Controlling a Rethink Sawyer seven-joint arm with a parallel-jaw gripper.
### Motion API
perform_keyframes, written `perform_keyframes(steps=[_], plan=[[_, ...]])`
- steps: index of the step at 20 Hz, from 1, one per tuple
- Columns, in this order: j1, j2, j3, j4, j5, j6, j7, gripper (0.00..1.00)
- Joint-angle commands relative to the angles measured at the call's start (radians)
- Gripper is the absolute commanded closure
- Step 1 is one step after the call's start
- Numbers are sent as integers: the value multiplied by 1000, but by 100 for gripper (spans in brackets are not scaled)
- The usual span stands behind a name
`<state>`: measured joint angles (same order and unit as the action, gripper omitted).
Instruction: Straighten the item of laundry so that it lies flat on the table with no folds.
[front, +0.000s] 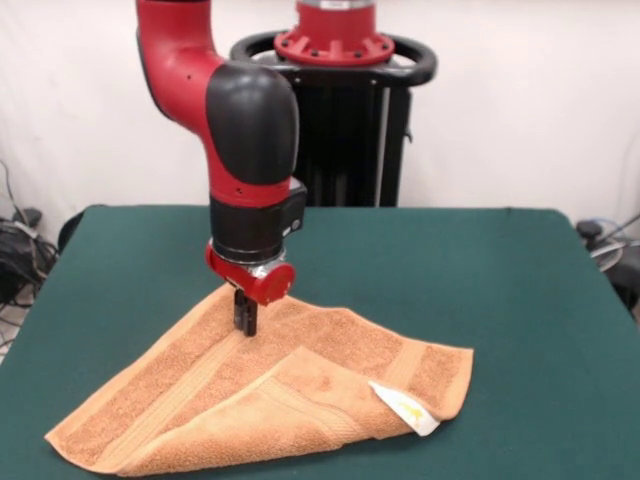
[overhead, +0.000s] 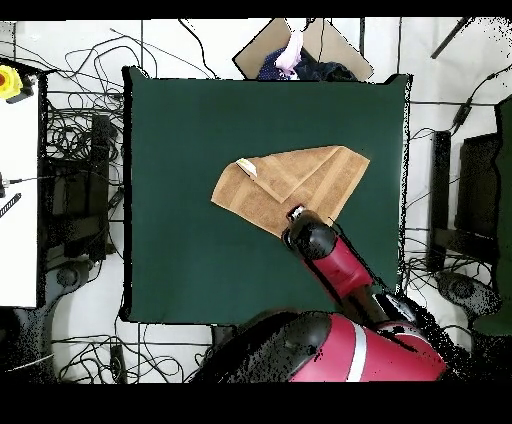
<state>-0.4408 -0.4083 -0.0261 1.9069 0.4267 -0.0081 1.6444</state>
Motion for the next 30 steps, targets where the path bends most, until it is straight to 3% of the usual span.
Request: perform_keyframes(steps=[1, 21, 30], plan=[[-12, 66, 116, 26, -32, -85, 244, 100], [-64, 122, 156, 52, -104, -171, 282, 100], [-83, 95, 179, 136, -74, -92, 291, 100]])
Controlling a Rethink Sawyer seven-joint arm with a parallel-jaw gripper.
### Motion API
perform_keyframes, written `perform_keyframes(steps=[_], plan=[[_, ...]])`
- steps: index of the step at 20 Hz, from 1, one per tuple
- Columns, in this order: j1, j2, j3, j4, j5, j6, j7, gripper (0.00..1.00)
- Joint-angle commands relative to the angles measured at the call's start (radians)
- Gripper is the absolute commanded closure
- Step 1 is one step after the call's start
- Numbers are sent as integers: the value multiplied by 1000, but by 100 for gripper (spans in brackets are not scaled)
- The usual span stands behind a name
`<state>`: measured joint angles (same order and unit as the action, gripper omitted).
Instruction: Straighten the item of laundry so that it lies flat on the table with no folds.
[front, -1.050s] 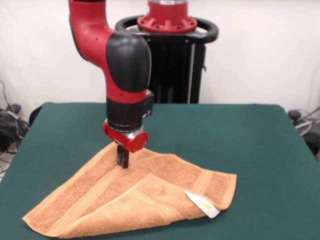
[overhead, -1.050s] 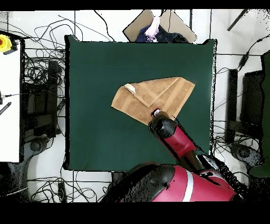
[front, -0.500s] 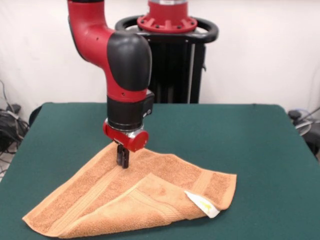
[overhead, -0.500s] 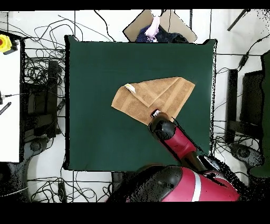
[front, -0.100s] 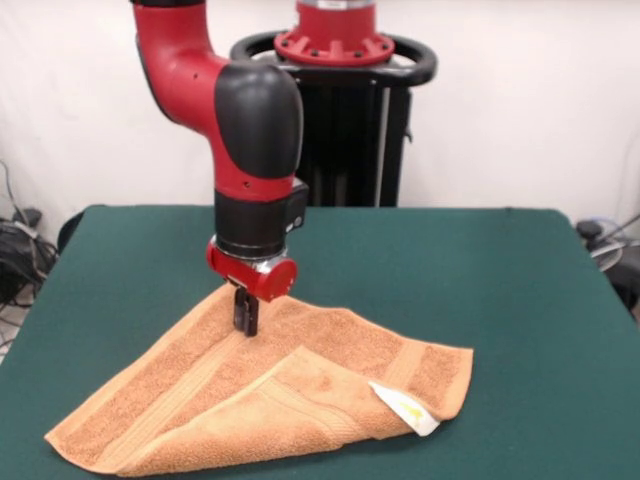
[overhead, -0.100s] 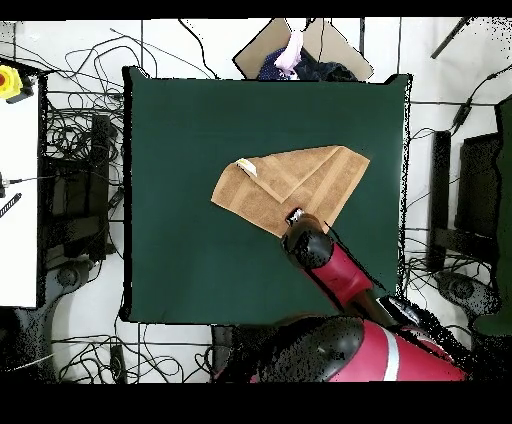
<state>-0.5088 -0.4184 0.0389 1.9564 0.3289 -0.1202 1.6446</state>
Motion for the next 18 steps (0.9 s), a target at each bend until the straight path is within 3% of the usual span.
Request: perform_keyframes(steps=[1, 18], plan=[[-15, 103, 113, 91, 28, 28, 289, 100], [39, 70, 27, 149, 89, 147, 269, 100]])
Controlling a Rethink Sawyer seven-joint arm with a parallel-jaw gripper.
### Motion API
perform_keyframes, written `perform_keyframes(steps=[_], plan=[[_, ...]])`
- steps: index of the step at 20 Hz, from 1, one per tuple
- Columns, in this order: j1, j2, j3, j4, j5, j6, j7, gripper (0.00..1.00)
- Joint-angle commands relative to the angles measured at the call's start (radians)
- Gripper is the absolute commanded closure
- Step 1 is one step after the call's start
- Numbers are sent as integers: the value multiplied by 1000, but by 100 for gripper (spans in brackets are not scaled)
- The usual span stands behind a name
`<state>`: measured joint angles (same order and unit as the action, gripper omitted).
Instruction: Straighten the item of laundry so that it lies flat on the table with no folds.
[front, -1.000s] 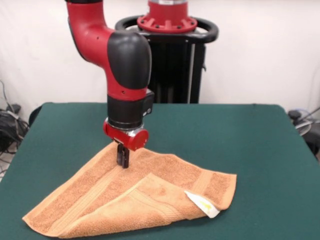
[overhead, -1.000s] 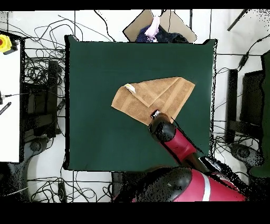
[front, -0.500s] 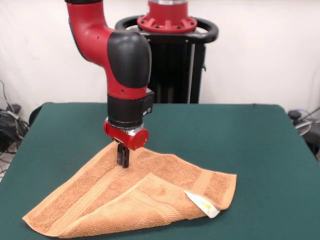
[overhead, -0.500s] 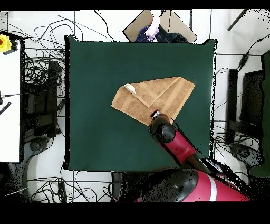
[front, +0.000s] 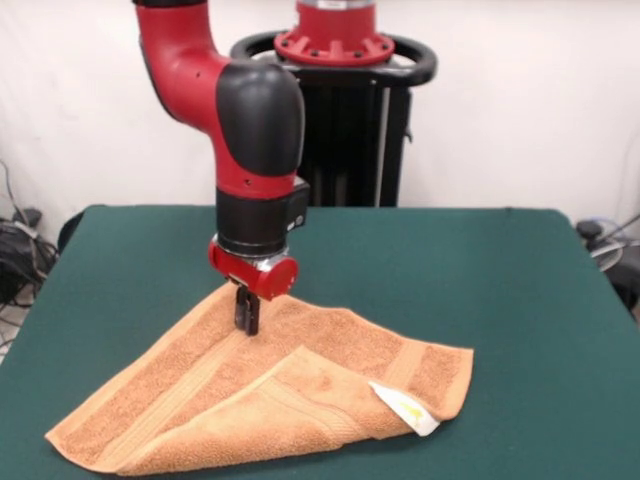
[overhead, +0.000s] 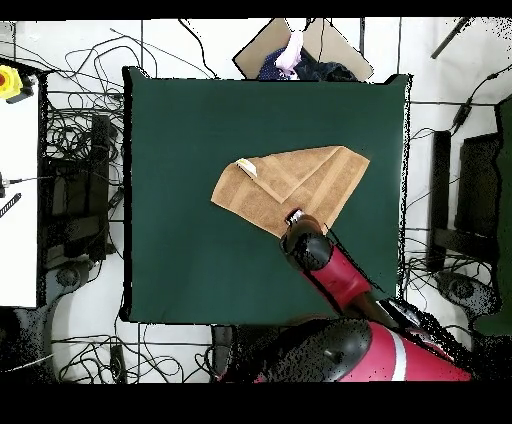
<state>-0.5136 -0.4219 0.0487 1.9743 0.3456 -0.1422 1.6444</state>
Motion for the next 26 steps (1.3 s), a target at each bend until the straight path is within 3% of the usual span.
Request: perform_keyframes(steps=[1, 20, 26], plan=[[46, 70, 13, 141, 75, 173, 267, 100], [-35, 52, 2, 360, 18, 87, 253, 100], [-33, 8, -6, 412, 30, 95, 250, 100]])
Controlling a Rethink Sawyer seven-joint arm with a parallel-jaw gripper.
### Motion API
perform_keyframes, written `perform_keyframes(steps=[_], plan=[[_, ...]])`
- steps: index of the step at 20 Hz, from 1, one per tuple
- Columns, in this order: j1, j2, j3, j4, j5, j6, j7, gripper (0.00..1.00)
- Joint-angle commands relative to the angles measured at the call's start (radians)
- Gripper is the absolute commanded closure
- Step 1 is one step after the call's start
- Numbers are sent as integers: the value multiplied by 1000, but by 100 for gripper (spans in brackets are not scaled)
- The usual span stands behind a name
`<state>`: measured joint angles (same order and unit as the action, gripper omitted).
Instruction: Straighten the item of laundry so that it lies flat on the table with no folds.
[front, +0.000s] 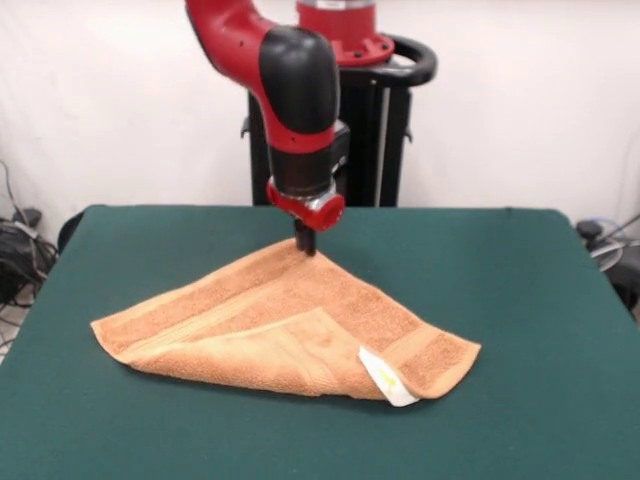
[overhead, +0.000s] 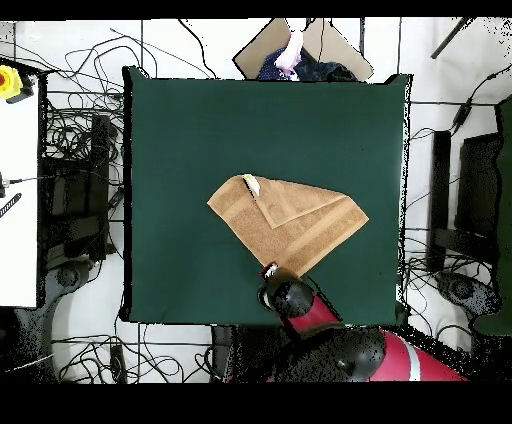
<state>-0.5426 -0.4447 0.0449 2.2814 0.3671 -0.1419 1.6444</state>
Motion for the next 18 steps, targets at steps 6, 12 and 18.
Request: perform_keyframes(steps=[6, 12, 18], plan=[[14, -12, 2, 108, 38, 115, 248, 100], [70, -120, -40, -39, 43, -27, 208, 100], [29, -203, 9, -95, -6, -77, 209, 100]])
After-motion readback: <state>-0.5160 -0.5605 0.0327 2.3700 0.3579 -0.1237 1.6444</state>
